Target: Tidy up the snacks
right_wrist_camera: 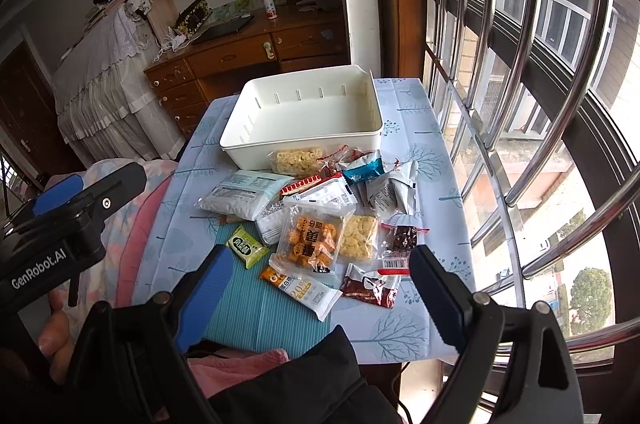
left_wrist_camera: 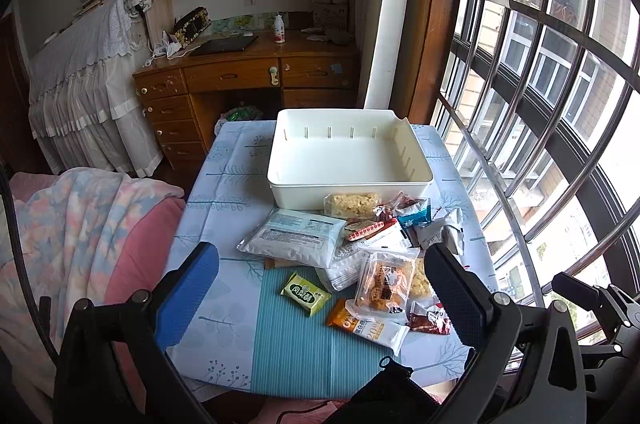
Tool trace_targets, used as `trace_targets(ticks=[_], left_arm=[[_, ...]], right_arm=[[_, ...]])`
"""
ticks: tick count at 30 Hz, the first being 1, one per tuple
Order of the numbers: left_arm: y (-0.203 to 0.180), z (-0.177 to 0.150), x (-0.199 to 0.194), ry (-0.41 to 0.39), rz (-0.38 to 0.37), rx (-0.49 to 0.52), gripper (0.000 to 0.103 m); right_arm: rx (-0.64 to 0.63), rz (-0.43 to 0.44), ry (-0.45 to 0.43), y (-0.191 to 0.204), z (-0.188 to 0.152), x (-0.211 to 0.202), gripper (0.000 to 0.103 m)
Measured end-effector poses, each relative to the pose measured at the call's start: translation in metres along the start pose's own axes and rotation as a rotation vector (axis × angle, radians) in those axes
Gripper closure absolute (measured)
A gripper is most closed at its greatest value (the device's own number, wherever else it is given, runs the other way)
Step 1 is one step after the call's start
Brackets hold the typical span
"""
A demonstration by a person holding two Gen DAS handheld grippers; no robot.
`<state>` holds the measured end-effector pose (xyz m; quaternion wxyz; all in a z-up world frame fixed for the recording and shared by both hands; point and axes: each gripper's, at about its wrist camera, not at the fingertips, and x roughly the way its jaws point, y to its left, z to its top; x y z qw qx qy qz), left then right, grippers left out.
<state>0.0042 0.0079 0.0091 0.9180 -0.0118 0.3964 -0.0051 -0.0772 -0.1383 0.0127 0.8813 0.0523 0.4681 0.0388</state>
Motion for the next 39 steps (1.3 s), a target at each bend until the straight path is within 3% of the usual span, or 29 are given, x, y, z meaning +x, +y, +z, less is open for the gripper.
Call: trace_targets(ticks=[11,22,28,39], left_arm=[[0.002,-0.005,0.001,0.011,-0.003,0.005,0.001],[-0.003,-0.022,0.012,0.086,-0.022,0.044,0.001],[0.001,-0.033,0.033,0.174,-0.033,0.030,0.001],[0.002,-0.058,0.095,0.377,-0.088,-0.031,0.001]], right_arm=[[0.002,0.001,0.007,-0.001,0.000,-0.002,0.012],[0.026,0.008,0.007,0.003,-0.012,-0.016,0.012],[0.047,0.003,-0.032,-0.004,-0.016,-0.015,0.012],[0.012,-0.085,-0.032,-0.018,-0.032,0.005,0.013]])
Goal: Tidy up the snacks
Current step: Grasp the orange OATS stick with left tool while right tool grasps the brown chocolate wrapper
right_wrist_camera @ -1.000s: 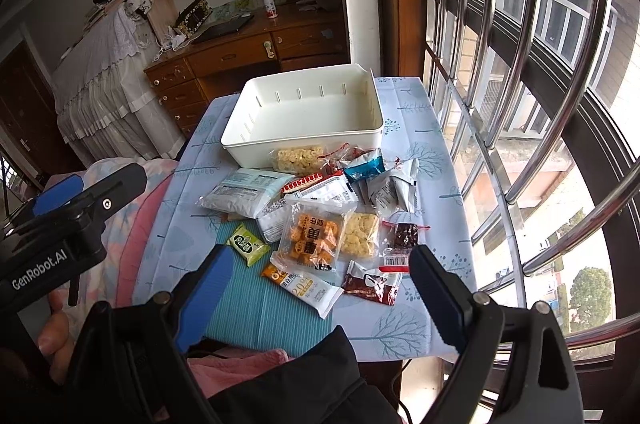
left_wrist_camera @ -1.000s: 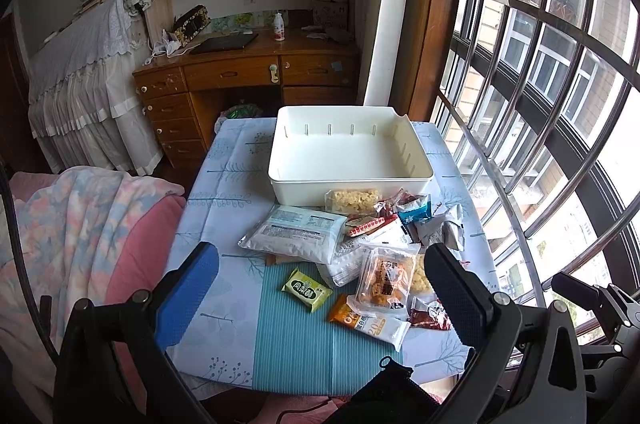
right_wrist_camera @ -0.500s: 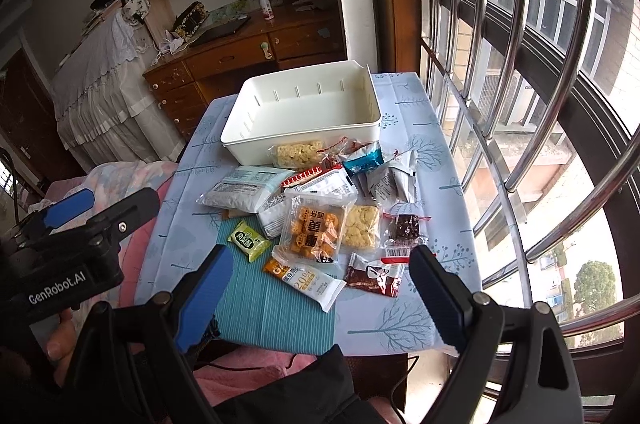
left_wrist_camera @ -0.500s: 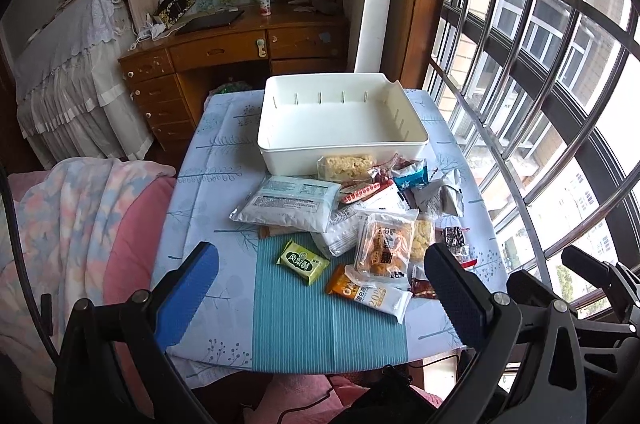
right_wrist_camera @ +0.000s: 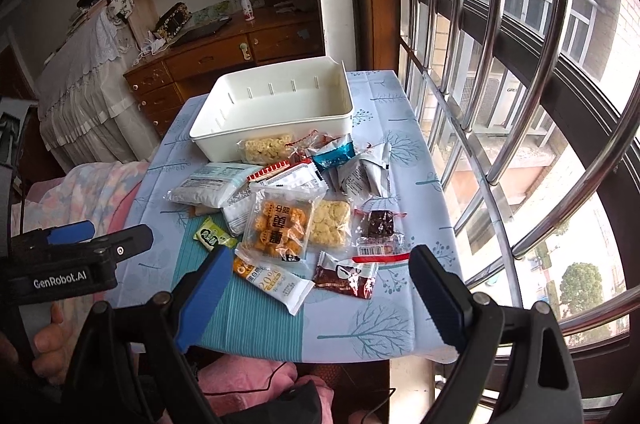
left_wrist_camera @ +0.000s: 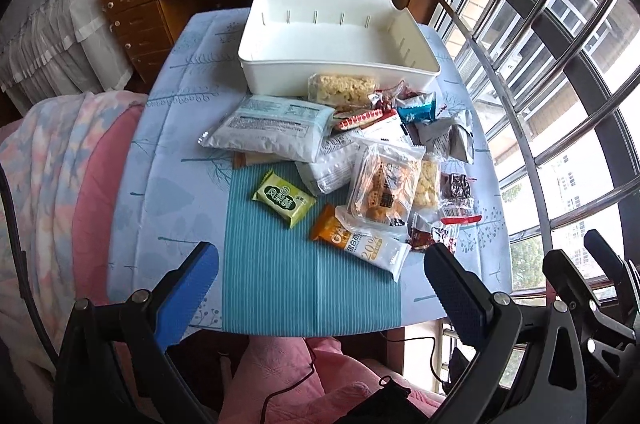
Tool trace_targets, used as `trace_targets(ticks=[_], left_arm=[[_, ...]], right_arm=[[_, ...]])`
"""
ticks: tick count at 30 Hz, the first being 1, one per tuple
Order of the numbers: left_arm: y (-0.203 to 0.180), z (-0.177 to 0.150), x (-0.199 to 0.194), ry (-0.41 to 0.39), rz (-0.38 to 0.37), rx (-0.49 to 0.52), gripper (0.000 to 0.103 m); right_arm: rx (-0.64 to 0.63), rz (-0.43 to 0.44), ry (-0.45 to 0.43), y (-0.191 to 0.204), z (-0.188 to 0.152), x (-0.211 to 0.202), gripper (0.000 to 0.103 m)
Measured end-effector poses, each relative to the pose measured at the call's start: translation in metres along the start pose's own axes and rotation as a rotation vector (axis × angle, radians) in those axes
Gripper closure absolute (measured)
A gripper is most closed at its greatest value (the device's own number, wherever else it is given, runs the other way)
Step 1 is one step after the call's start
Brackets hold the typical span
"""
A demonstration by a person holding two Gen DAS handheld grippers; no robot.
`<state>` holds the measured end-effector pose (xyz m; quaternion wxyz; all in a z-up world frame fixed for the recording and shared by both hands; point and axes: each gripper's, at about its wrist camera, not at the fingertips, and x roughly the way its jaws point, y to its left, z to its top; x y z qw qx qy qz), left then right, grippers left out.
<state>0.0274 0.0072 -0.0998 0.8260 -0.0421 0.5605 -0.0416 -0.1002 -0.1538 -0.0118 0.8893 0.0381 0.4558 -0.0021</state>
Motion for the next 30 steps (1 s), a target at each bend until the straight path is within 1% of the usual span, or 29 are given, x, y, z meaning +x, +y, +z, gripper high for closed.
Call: trace_targets(ticks=[4,9,14,19,23,27,30], left_arm=[[-0.006,0.000,0.031,0.080,-0.016,-0.024,0.001],[-0.016,0.003,0.073,0.205,-0.019,-0.067,0.001],[-0.025,0.004,0.121,0.348,-0.017,-0.119,0.001],[-0.032,0.003,0.161,0.453,-0.013,-0.180,0.001],[-0.038,0.001,0.186,0.501,0.003,-0.205,0.001],[-0.042,0.000,0.212,0.538,0.009,-0.237,0.001],[-0.044,-0.002,0.229,0.561,0.008,-0.272,0.003]], right_arm=[[-0.062,-0.054,-0.011,-0.001,-0.008,0.009,0.013],[-0.115,-0.065,-0.007,-0.007,-0.018,0.025,0.013],[-0.204,-0.120,0.000,-0.013,-0.027,0.047,0.013],[-0.285,-0.130,0.015,-0.022,-0.034,0.070,0.013],[-0.369,-0.136,0.021,-0.023,-0.037,0.086,0.013],[-0.437,-0.110,0.034,-0.024,-0.041,0.103,0.013],[-0.518,-0.101,0.040,-0.021,-0.048,0.118,0.013]])
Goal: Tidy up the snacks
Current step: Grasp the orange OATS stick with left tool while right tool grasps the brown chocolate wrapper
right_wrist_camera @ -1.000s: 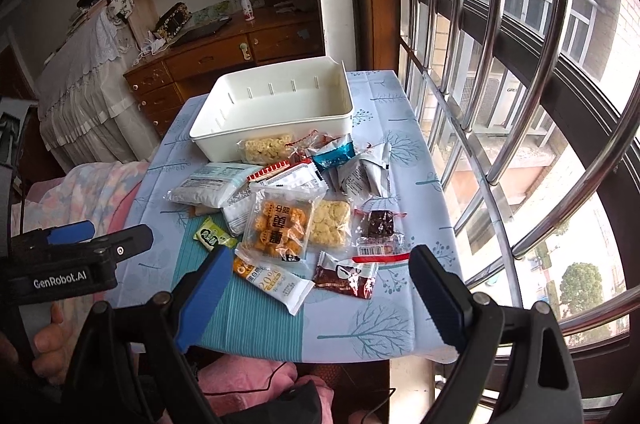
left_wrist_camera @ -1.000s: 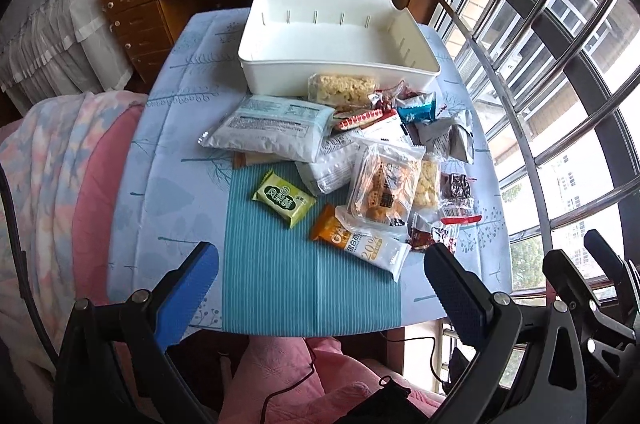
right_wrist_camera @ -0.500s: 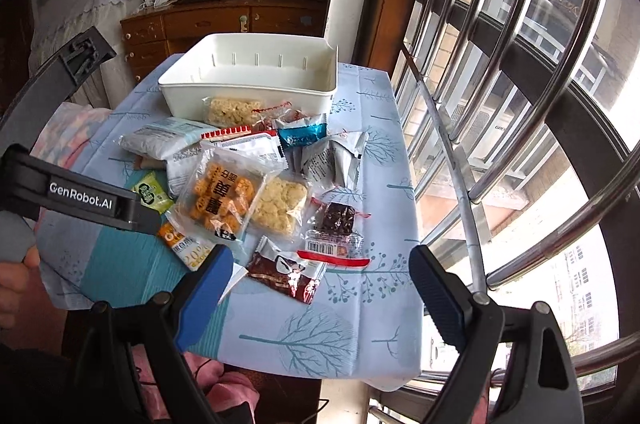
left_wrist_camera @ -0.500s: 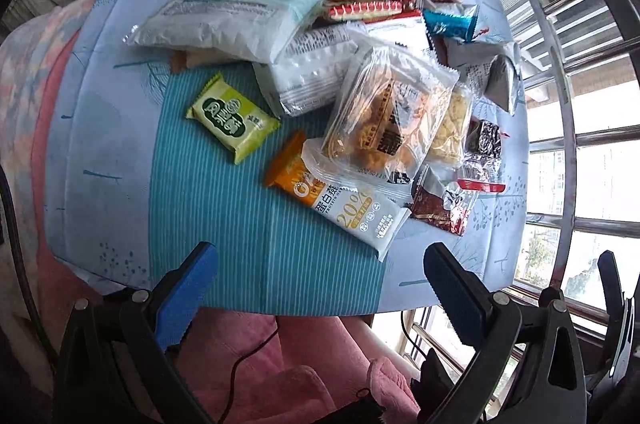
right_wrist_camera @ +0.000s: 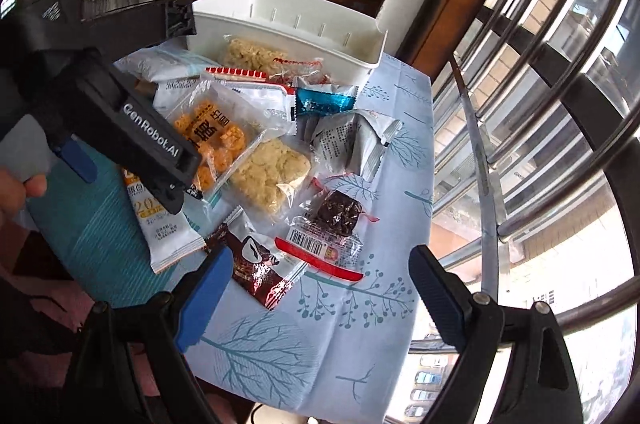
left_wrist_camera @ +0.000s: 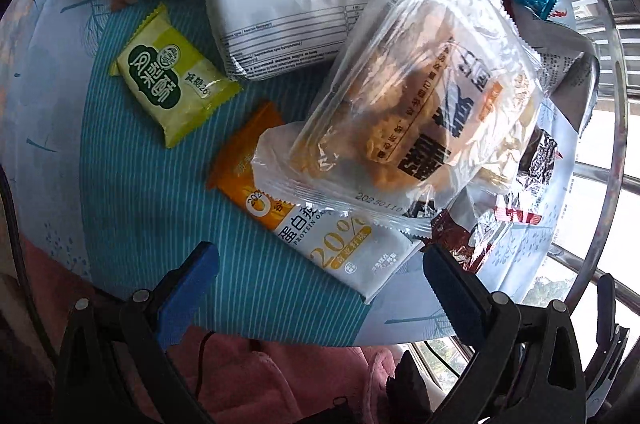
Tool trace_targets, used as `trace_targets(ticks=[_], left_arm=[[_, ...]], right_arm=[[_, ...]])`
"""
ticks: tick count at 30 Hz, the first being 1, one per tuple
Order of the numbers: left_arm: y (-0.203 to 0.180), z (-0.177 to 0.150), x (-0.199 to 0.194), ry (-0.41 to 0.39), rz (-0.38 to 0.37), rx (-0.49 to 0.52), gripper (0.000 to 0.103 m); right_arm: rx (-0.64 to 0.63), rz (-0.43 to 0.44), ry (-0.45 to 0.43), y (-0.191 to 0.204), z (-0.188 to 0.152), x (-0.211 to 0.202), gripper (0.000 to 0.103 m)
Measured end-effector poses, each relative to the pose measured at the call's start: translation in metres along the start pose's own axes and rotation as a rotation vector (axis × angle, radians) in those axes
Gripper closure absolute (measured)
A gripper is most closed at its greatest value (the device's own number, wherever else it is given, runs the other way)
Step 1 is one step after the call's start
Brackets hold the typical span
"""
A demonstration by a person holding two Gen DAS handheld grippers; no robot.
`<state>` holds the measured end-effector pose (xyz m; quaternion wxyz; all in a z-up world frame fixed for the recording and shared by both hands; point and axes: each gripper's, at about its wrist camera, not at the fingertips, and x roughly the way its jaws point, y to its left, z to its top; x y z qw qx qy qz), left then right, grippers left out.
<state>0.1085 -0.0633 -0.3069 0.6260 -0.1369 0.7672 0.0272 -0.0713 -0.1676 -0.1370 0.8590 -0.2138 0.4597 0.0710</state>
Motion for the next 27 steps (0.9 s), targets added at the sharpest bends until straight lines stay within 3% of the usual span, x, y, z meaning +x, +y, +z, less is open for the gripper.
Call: trace_targets(ticks=[5,10,17,20,25,27], left_arm=[[-0.005,0.002,0.024,0.056,-0.020,-0.069,0.007],[-0.008,-0.001,0.044,0.072,-0.042,-0.116,0.009],[-0.004,0.016,0.041,0.074,-0.037,-0.131,0.013],[0.009,0.016,0.029,0.069,-0.017,-0.140,0.026],[0.016,0.018,0.021,0.064,0.019,-0.174,0.058],[0.020,0.018,0.020,0.062,0.012,-0.187,0.062]], right_arm=[[-0.125,0.021,0.030,0.013,-0.009,0.023,0.016],[-0.165,0.079,0.059,0.020,-0.016,0.039,0.020],[-0.216,0.156,0.063,0.033,-0.018,0.055,0.034],[-0.228,0.180,0.060,0.038,-0.018,0.060,0.036],[-0.247,0.215,0.050,0.046,-0.019,0.064,0.041],[-0.267,0.225,0.050,0.050,-0.020,0.066,0.043]])
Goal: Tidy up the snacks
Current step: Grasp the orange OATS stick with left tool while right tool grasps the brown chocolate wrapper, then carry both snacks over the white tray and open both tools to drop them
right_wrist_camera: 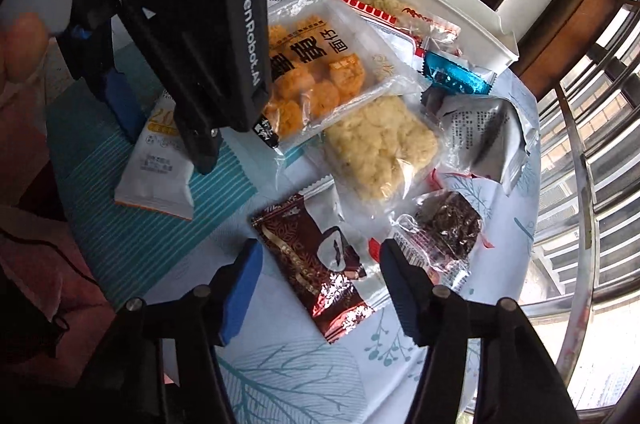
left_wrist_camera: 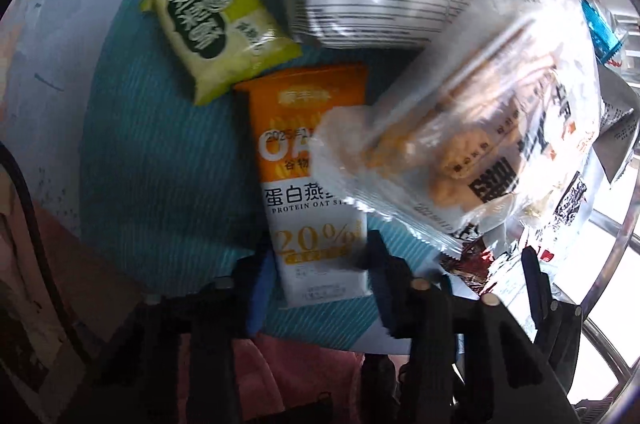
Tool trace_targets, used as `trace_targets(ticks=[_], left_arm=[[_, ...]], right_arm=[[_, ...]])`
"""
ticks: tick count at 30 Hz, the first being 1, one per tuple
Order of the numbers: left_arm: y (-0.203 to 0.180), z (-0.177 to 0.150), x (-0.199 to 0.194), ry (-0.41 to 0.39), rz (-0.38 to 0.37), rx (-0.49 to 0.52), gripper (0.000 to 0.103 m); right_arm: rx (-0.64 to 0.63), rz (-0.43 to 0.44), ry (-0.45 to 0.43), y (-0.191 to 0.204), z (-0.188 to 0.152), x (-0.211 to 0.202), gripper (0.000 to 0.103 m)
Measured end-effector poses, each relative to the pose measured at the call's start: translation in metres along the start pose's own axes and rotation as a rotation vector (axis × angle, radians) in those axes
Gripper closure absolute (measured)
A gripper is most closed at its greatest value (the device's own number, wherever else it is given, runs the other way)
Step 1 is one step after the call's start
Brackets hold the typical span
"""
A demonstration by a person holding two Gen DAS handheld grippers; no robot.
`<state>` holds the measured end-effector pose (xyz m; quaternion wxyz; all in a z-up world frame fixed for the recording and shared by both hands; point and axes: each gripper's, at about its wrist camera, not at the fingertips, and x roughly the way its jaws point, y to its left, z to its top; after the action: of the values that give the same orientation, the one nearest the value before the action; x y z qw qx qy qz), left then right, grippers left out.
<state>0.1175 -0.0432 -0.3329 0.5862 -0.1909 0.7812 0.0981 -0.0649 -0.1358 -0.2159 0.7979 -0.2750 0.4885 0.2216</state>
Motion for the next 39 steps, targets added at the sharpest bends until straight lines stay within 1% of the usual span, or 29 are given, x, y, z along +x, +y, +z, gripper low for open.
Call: trace_targets(ticks=[2,5,7,8,10,13,14,15,18,19,20,23,26,29,30,31,35,39], left_arm=[[0.005,0.001,0.002,-0.002,-0.021,-0.007,0.063],[0.010,0.003,0.002,-0.004,-0.013,-0.019,0.063],[0.022,0.004,0.000,-0.003,-0.018,-0.023,0.063],[0.029,0.003,-0.001,-0.004,-0.021,-0.024,0.063],[0.035,0.003,-0.002,-0.010,-0.029,-0.028,0.063],[0.048,0.001,-0.009,-0.027,-0.040,-0.030,0.063],[0.053,-0.005,-0.016,-0.033,-0.042,-0.031,0.063],[0.056,-0.005,-0.019,-0.036,-0.044,-0.031,0.063],[0.069,-0.011,-0.025,-0.046,-0.050,-0.044,0.063],[0.081,-0.011,-0.028,-0.050,-0.054,-0.046,0.063],[0.085,-0.012,-0.030,-0.055,-0.057,-0.048,0.063],[0.092,-0.020,-0.045,-0.081,-0.066,-0.048,0.063],[0.105,-0.025,-0.059,-0.100,-0.067,-0.045,0.063],[0.110,-0.029,-0.087,-0.119,-0.060,-0.041,0.063],[0.113,-0.031,-0.096,-0.129,-0.058,-0.039,0.063],[0.103,-0.034,-0.099,-0.137,-0.056,-0.038,0.063],[0.105,-0.037,-0.135,-0.184,-0.050,-0.021,0.063],[0.094,-0.040,-0.167,-0.251,-0.052,0.006,0.063]], right_arm=[[-0.008,0.001,-0.006,0.002,0.001,0.002,0.044],[-0.003,0.008,-0.008,0.002,0.004,0.003,0.045],[0.005,0.022,-0.010,0.001,0.004,0.004,0.049],[0.015,0.037,-0.007,0.000,0.004,0.004,0.051],[0.042,0.049,0.001,-0.003,0.008,0.006,0.052],[0.063,0.055,0.016,-0.005,0.012,0.008,0.054],[0.067,0.056,0.022,-0.005,0.013,0.009,0.056],[0.070,0.055,0.028,-0.005,0.014,0.009,0.059],[0.096,0.055,0.048,-0.005,0.016,0.010,0.061],[0.107,0.058,0.054,-0.005,0.017,0.010,0.061],[0.120,0.065,0.061,-0.006,0.018,0.010,0.063],[0.163,0.086,0.080,-0.015,0.024,0.012,0.065],[0.195,0.095,0.090,-0.016,0.026,0.009,0.066],[0.247,0.118,0.103,-0.022,0.030,0.003,0.066],[0.260,0.122,0.096,-0.024,0.032,-0.001,0.066],[0.268,0.120,0.084,-0.024,0.034,-0.008,0.066],[0.289,0.114,0.042,-0.027,0.048,-0.029,0.066],[0.314,0.121,-0.033,-0.030,0.068,-0.056,0.066]])
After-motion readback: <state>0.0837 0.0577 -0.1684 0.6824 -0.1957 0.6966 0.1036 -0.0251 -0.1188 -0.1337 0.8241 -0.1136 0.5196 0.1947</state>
